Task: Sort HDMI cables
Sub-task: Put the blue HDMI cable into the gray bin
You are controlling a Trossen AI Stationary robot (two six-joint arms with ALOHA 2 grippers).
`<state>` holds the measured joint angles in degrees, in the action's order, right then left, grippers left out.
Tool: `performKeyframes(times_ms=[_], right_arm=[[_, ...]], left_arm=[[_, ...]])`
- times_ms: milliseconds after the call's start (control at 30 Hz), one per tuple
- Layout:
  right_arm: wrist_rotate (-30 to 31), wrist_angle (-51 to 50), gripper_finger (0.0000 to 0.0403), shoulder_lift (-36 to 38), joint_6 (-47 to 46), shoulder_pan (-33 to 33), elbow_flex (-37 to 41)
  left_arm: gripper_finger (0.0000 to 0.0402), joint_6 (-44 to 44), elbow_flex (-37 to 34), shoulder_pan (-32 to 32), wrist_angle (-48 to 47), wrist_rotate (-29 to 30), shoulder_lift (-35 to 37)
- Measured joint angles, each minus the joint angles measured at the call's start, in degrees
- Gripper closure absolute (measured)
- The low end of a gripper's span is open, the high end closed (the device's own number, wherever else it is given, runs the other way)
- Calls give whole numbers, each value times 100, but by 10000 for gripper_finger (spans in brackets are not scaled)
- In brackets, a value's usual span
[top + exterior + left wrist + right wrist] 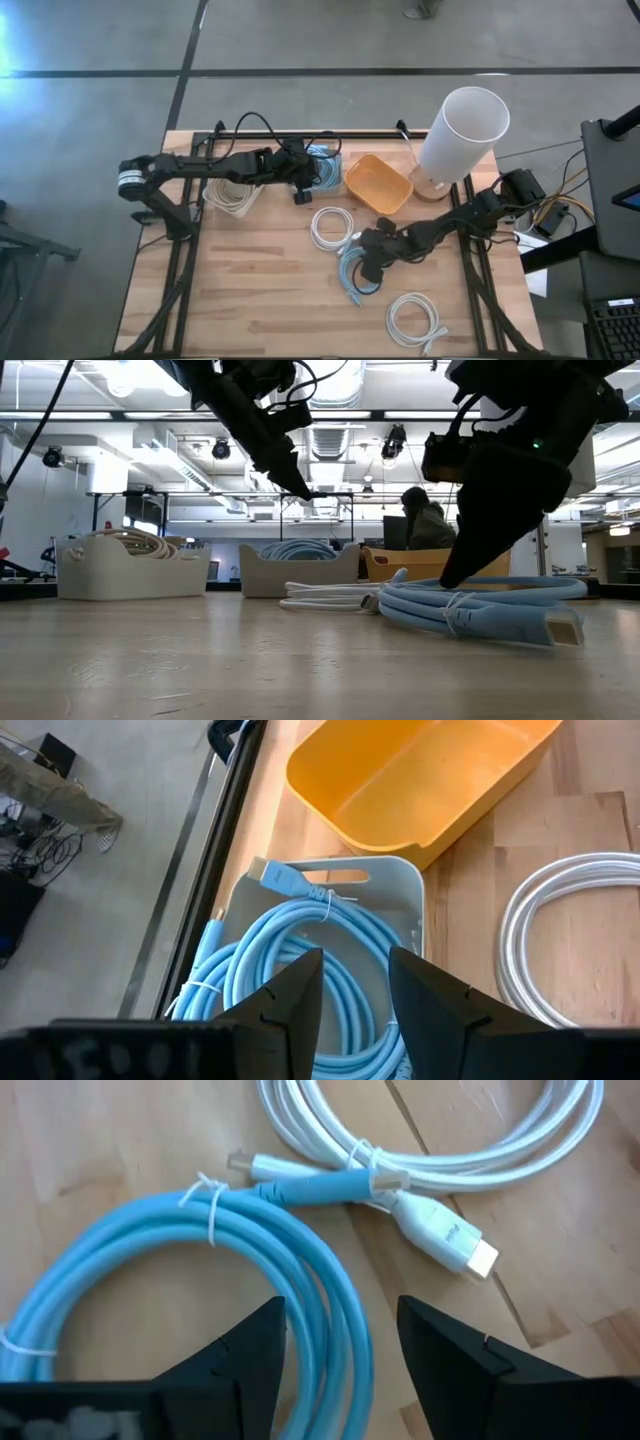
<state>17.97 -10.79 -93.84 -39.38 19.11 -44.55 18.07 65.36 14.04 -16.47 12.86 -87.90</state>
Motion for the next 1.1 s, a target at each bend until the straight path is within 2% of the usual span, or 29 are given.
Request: performKeyframes(times_ms=[200, 367, 467, 633, 767, 900, 1033, 1100], right_arm=[[-25, -35, 233, 0, 276, 11, 122], [-76, -60, 255, -2, 97, 7, 248], [-300, -54, 280, -2, 49, -15, 249], [-349, -87, 340, -2, 51, -81, 218], [-353, -104, 381, -1, 69, -101, 101], [-349, -211, 385, 43, 343, -101, -169], [-209, -1069, 385, 76, 479, -101, -759], [44, -1637, 385, 76, 488, -96, -1069]], left_arm=[[268, 4, -2, 0, 4, 0, -2], [268, -20, -2, 0, 4, 2, -2], [268, -22, -2, 0, 4, 2, -2], [268, -289, -2, 2, 8, -49, -2], [268, -605, -2, 2, 14, -776, -2], [268, -992, -2, -9, 60, -1915, -2], [268, -1509, -26, -117, 236, -2857, -42], [268, -1689, -122, -237, 479, -3028, -43]])
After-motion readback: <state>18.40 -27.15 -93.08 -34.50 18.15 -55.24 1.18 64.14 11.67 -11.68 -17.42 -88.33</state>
